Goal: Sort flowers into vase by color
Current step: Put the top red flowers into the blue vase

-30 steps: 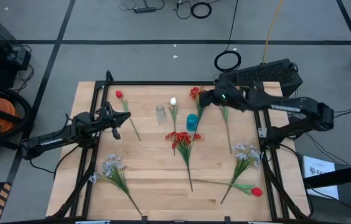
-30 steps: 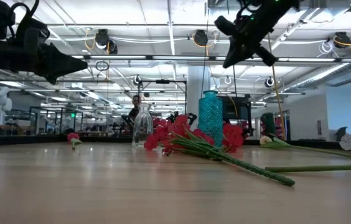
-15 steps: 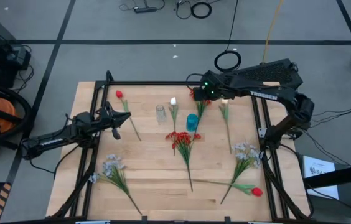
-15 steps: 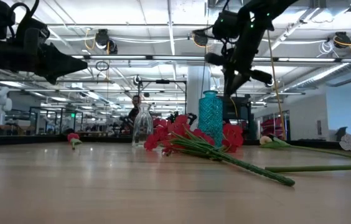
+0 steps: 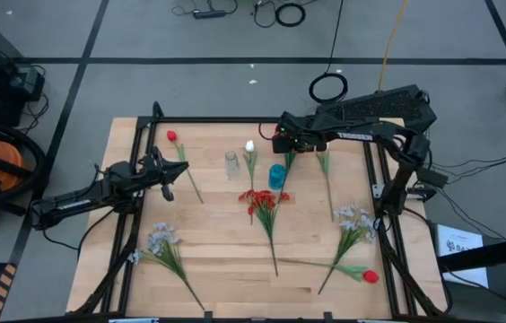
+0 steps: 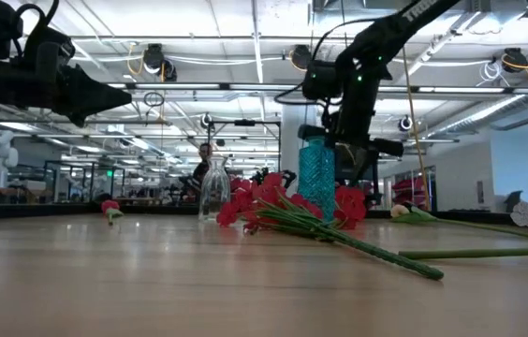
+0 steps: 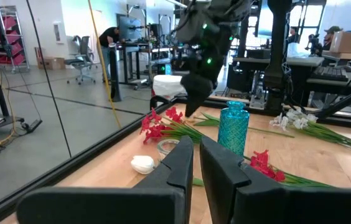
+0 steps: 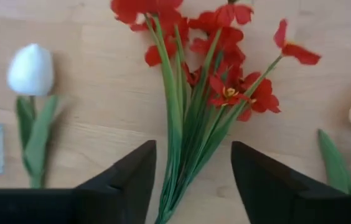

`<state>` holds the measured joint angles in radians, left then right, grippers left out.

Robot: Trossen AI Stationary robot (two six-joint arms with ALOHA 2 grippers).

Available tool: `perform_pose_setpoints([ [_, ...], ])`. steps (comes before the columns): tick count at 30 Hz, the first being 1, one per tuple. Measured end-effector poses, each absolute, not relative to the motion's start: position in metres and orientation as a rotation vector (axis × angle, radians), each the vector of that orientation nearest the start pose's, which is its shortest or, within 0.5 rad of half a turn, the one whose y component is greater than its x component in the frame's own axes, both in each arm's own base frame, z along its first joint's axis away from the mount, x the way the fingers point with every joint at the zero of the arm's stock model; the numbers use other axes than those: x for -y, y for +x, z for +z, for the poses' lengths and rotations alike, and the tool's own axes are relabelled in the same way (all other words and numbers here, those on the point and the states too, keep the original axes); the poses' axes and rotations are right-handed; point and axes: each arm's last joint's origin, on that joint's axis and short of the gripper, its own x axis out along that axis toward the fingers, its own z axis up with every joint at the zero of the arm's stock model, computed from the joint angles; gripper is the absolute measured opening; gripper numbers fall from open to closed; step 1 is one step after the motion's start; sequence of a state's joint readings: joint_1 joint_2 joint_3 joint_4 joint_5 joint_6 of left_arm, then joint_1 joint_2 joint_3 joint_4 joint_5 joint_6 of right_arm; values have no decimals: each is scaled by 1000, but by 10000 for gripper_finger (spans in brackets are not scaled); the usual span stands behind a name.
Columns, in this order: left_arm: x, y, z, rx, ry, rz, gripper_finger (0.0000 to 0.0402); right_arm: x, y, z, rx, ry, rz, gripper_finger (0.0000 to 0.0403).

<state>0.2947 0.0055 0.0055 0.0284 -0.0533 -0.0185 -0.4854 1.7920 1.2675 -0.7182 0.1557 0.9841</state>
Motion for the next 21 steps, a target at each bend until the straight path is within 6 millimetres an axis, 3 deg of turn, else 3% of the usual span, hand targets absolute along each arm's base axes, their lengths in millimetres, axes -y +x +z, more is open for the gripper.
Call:
perform_pose_setpoints([
  [5,-30,93,168,32,-15,348,37,179,310,173,-951,1108,-1129,238],
  [11,-30,93,168,32,-15,348,37,186,312,150,-999,1133,-1174,225],
  [16,-30,93,168,32,-15,348,37,188,315,137,-1018,1127,-1184,170],
  [21,-30,93,168,32,-15,348,37,189,316,137,-1003,1114,-1192,78],
])
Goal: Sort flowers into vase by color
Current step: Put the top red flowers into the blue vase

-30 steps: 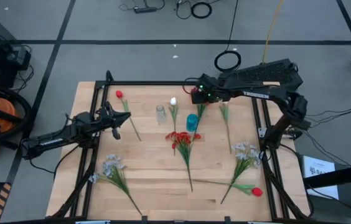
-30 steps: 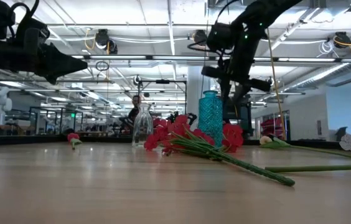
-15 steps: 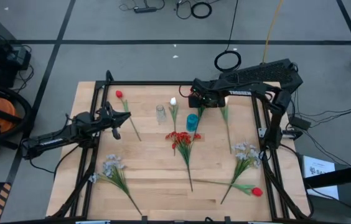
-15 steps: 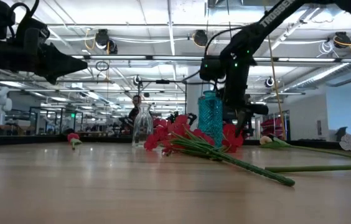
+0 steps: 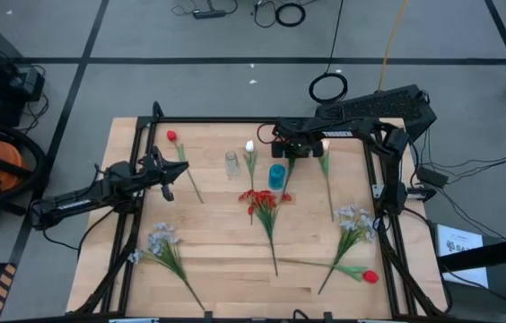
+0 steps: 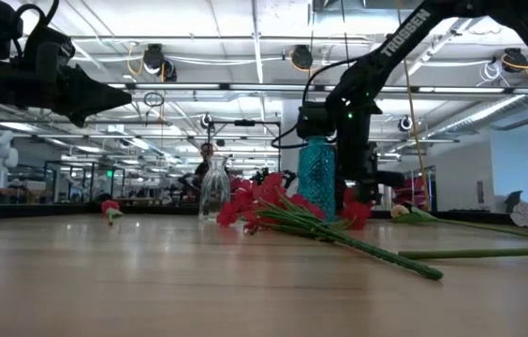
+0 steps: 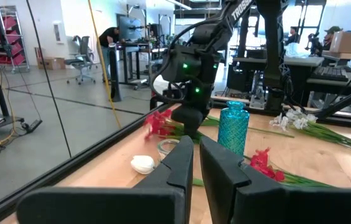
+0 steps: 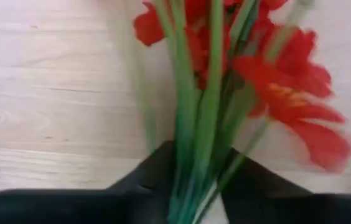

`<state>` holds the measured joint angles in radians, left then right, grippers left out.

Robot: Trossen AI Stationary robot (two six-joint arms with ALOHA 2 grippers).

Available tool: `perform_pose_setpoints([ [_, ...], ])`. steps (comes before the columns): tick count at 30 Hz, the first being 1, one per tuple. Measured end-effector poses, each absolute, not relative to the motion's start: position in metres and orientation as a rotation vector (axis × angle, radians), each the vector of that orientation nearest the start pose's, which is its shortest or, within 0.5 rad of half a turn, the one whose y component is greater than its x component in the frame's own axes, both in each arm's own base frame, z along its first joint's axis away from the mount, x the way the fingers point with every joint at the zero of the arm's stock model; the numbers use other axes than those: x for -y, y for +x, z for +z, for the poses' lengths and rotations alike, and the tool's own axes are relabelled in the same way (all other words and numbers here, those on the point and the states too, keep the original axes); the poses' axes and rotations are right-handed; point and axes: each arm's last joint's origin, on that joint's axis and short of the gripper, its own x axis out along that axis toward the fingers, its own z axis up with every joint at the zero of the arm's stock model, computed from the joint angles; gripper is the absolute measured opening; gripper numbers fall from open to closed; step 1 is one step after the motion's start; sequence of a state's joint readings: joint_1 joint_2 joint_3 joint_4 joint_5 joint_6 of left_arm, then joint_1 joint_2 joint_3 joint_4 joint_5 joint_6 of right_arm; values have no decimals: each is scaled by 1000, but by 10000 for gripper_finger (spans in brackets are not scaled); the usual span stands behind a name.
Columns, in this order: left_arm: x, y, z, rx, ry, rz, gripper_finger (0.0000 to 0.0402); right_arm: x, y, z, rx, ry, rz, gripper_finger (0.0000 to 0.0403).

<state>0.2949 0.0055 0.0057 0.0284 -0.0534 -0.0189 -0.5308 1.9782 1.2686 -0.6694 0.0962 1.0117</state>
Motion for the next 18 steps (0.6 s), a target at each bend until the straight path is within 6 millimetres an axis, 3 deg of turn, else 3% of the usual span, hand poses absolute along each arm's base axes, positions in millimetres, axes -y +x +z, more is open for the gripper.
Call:
perform_pose_setpoints([
  [4,-30,93,168,32,-15,348,37,192,316,148,-933,1101,-1172,12],
  [10,-30,93,168,32,-15,348,37,193,310,190,-790,1051,-1121,18],
  [18,-30,93,168,32,-15,348,37,178,272,268,-654,861,-1147,6],
])
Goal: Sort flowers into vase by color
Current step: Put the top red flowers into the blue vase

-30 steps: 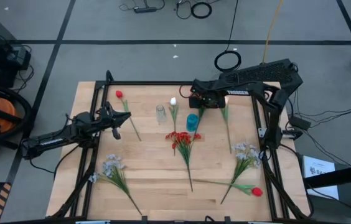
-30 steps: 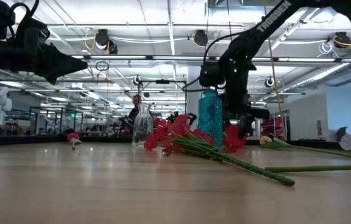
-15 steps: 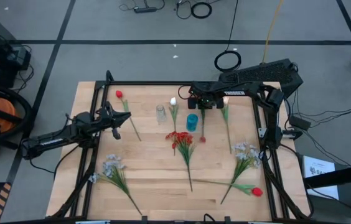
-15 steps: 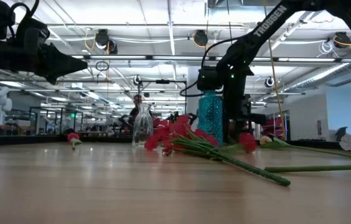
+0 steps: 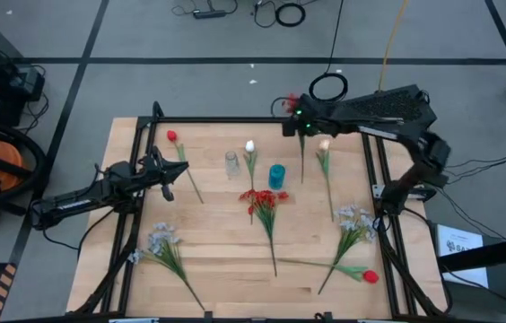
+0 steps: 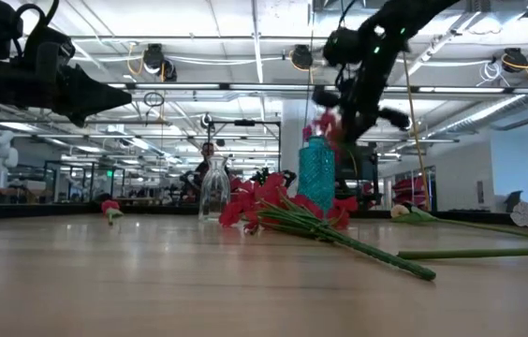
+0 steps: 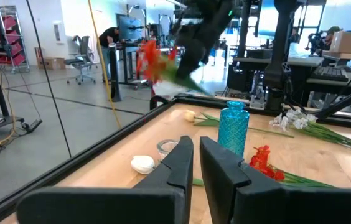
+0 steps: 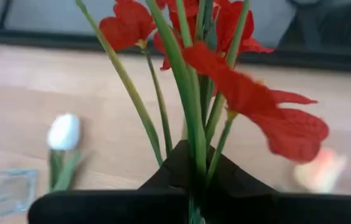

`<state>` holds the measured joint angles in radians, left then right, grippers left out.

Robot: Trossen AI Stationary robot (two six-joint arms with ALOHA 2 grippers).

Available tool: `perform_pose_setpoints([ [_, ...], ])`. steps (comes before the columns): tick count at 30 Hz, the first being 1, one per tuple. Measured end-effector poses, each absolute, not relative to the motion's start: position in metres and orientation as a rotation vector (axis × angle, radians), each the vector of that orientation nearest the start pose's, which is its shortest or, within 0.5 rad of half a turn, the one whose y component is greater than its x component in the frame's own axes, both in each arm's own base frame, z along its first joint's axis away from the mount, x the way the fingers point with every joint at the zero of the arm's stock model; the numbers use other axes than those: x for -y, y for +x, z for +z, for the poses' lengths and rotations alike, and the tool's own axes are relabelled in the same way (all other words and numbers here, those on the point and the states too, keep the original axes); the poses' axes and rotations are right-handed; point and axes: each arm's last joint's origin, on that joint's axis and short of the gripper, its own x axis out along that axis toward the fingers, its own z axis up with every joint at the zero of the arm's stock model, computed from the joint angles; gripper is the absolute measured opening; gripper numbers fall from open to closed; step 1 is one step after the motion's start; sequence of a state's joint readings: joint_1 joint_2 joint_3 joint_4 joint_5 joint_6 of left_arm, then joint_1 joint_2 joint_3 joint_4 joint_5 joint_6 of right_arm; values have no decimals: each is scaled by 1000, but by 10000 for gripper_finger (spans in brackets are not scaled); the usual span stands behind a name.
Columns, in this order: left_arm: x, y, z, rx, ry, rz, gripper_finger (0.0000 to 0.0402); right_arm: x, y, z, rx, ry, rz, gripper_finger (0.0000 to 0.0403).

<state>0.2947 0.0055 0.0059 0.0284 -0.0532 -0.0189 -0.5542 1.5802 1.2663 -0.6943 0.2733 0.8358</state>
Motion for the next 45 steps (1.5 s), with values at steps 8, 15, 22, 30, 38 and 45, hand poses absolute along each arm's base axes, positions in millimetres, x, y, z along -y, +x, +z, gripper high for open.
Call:
perform_pose_setpoints([
  [8,-30,93,168,32,-15,348,37,133,240,351,-370,637,-998,6],
  [15,-30,93,168,32,-15,348,37,104,225,381,-387,340,-744,6],
  [22,-30,93,169,43,-14,348,37,83,249,396,-231,234,-511,3],
  [30,-30,93,169,45,-15,345,37,64,278,382,-95,111,-398,1],
  [38,-28,93,169,47,-14,294,37,55,281,334,25,63,-406,1],
  [45,-28,93,169,47,-15,291,37,54,274,308,89,29,-436,0],
])
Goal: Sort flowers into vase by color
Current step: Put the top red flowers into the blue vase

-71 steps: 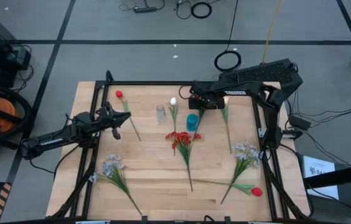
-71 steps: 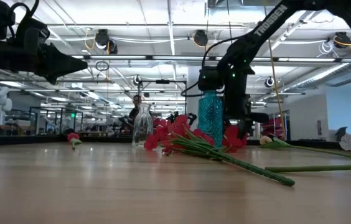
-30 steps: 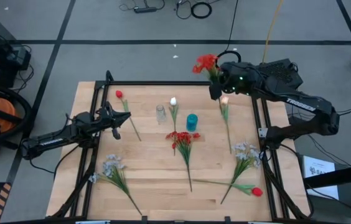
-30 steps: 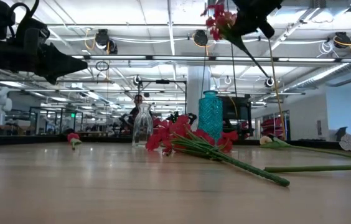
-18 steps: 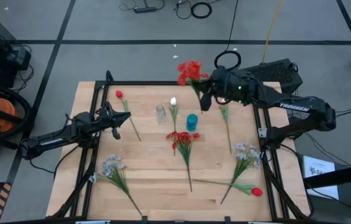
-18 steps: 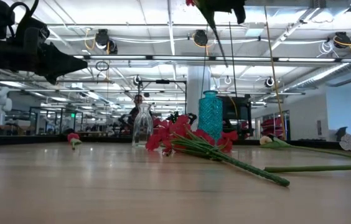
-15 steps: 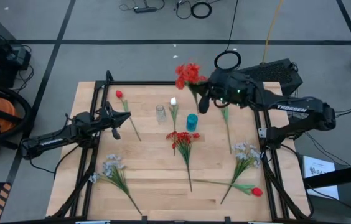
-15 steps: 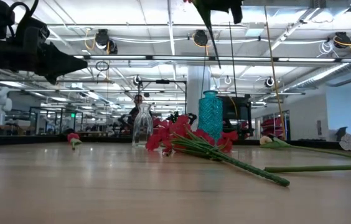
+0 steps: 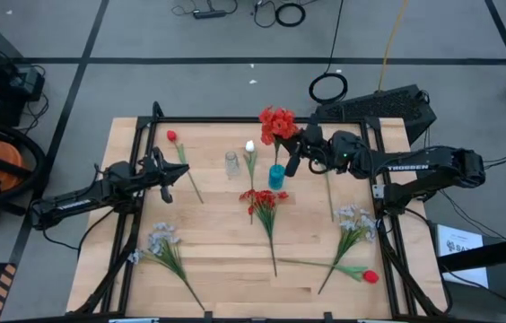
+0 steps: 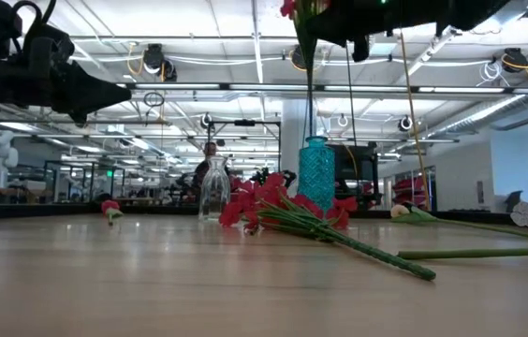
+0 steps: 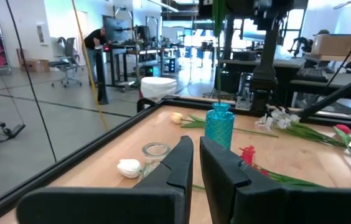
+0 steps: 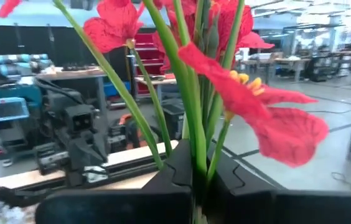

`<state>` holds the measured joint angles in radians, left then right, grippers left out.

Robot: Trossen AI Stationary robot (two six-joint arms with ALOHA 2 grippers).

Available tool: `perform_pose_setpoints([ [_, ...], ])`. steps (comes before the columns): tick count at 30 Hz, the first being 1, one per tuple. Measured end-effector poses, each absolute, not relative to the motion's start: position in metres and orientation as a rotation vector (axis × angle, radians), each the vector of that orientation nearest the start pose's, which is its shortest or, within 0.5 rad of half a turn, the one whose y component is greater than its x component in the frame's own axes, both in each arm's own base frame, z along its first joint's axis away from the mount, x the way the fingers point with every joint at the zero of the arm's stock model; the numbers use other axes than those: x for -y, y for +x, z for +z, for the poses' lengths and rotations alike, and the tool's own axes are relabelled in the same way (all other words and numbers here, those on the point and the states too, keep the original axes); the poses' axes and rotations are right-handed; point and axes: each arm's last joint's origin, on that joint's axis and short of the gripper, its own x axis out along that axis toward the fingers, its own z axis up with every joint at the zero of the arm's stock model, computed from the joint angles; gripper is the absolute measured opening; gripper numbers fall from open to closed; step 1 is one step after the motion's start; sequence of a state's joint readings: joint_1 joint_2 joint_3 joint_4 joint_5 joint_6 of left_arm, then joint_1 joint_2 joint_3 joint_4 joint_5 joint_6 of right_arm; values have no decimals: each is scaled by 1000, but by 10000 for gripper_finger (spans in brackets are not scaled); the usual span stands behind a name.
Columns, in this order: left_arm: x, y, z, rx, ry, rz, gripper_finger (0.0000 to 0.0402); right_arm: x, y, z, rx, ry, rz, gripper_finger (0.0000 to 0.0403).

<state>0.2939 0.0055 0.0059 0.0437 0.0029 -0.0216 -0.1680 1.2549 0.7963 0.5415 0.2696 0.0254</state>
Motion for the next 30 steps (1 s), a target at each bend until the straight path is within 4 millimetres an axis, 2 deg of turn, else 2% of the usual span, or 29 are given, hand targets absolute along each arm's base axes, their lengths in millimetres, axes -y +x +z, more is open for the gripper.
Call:
perform_pose_setpoints([
  [5,-27,94,169,47,-19,253,37,54,273,297,55,22,-450,0],
  [9,-26,93,172,62,-111,229,35,54,272,293,45,16,-450,0],
  [13,-26,90,190,120,-185,229,20,53,269,282,30,29,-446,0],
  [19,-24,86,206,42,-205,240,4,47,260,264,113,35,-429,0],
  [21,-24,85,212,10,-259,246,4,46,258,259,122,36,-426,0],
  [30,-26,86,258,-69,-415,329,3,44,260,247,85,22,-394,0],
])
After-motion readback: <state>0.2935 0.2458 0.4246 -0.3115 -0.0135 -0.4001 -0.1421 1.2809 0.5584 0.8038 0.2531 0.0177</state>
